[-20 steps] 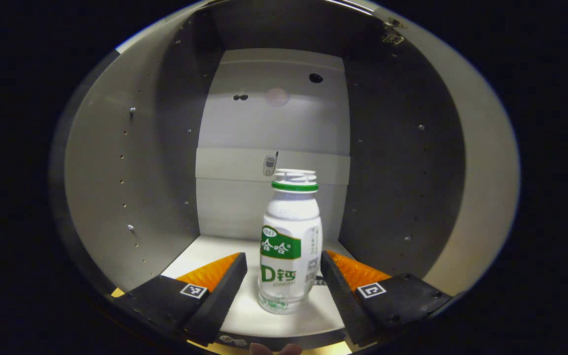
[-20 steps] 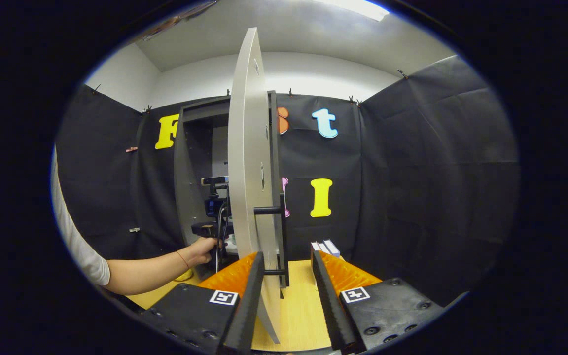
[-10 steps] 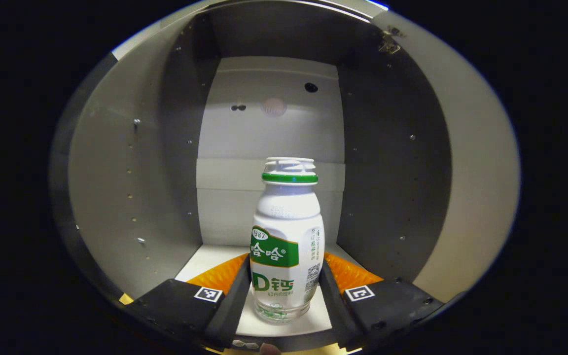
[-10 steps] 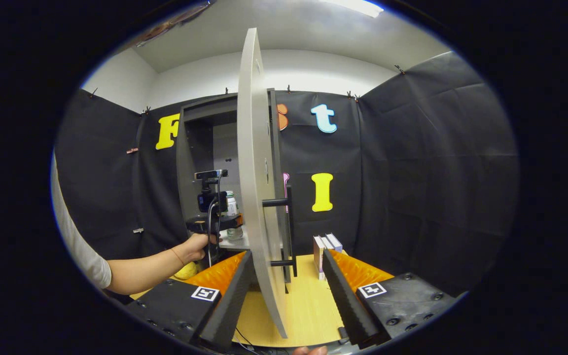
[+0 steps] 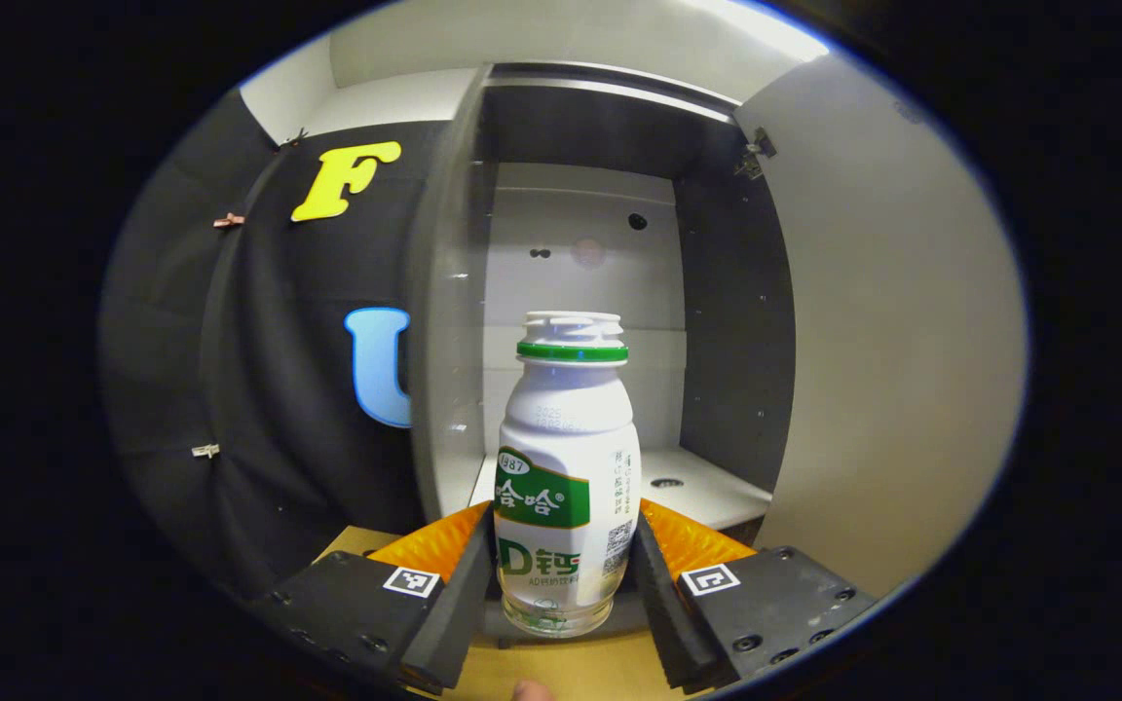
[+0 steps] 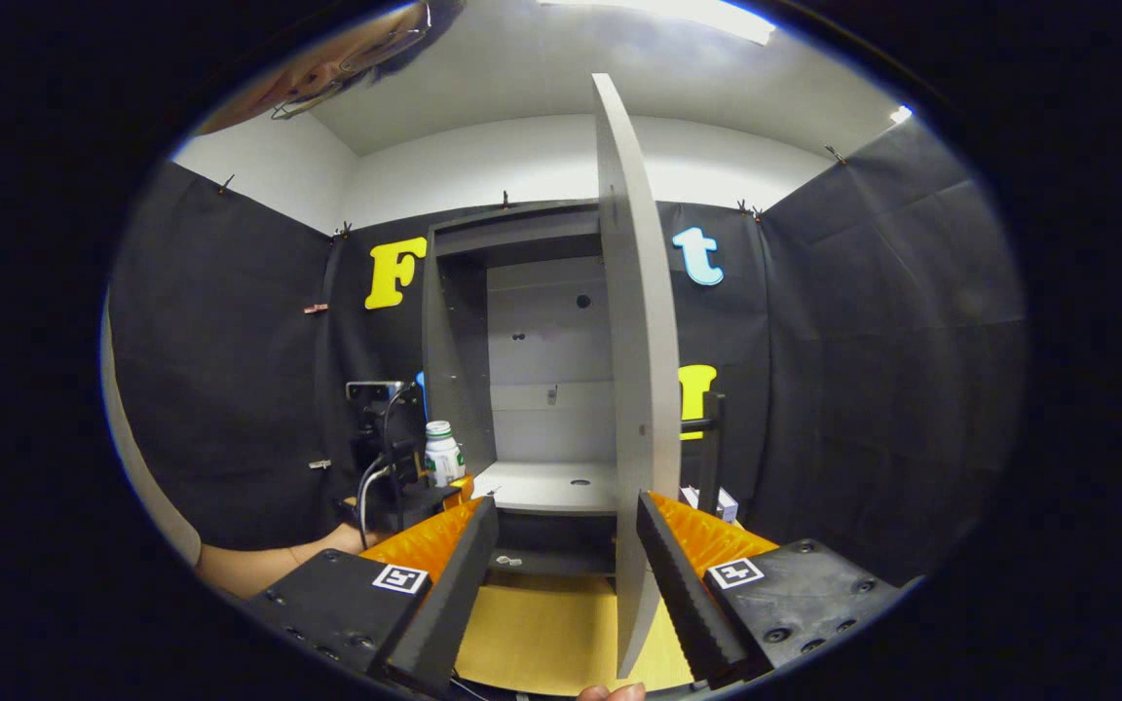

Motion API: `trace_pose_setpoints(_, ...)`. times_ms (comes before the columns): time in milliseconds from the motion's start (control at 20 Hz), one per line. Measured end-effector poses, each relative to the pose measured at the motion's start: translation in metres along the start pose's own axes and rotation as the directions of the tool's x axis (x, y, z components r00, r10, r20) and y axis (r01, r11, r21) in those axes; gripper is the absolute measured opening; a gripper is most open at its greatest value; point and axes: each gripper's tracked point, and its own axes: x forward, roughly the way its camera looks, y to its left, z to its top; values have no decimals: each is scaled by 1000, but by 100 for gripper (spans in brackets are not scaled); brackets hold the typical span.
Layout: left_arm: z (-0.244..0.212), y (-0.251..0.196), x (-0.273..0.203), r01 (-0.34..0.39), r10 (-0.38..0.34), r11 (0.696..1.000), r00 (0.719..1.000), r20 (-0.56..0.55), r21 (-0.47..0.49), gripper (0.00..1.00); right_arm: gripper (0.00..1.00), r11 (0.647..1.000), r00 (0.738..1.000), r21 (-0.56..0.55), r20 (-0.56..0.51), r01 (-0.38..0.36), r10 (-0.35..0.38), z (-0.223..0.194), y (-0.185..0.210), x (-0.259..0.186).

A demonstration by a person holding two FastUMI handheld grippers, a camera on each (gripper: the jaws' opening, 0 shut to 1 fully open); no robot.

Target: Open the cabinet door with the right hand, grasp the bottle in the cabinet with the left hand and place it on the coaster, then close the cabinet door with the right hand.

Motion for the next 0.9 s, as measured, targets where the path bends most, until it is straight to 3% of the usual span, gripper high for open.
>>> trace_pose_setpoints(150,-57,29,-47,-14,14,1000,1000,10,-4,75,99,1000,1000,-5,11,-14,14,-1,16,11)
trace_pose_setpoints(450,-149,63,-98,-41,40,999,999,29,4,75,99,999,999,-31,-2,-44,44,-11,44,34)
trace_pose_setpoints(900,-278,85,-142,-30,26,999,995,-99,-43,76,99,996,997,-39,-21,-77,77,-17,73,48)
